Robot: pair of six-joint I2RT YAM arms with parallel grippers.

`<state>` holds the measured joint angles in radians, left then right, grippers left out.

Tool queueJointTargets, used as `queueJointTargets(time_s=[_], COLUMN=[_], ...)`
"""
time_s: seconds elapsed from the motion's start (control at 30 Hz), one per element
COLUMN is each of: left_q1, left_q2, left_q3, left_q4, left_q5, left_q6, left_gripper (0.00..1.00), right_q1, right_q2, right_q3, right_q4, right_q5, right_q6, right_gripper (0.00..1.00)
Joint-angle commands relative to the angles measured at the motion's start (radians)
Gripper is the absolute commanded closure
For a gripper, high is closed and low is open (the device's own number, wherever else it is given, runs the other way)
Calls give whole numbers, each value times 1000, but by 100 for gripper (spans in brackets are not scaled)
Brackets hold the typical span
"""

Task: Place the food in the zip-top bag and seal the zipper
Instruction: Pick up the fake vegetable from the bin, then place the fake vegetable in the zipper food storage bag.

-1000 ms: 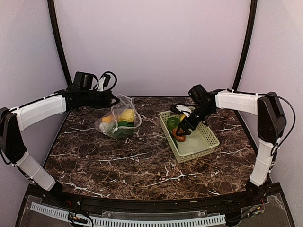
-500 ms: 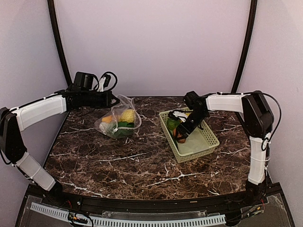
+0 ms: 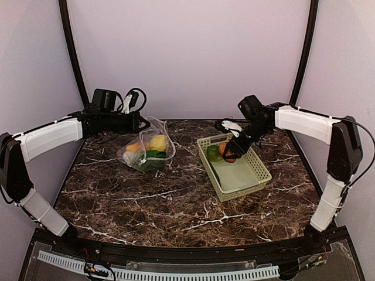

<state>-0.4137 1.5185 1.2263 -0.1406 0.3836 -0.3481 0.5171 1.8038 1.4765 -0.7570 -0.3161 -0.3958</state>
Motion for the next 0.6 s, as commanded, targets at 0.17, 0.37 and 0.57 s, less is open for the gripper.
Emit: queueJointTargets(time_s=[0.17, 0.37, 0.57], left_q1=[-4, -4, -4], left_q2=[16, 10, 0], left_q3=[-37, -71, -77], left_q4=[92, 182, 187], left_q5=[73, 129, 121], left_q6=[-11, -44, -35], left_gripper=[99, 99, 99], right_q1=[155, 234, 274], right_q2=[-26, 125, 301], right_q3=[241, 444, 679], right_q4=[-48, -63, -83], right_q5=[-256, -377, -405], right_q6=[-23, 38, 97], right_gripper=[55, 55, 56])
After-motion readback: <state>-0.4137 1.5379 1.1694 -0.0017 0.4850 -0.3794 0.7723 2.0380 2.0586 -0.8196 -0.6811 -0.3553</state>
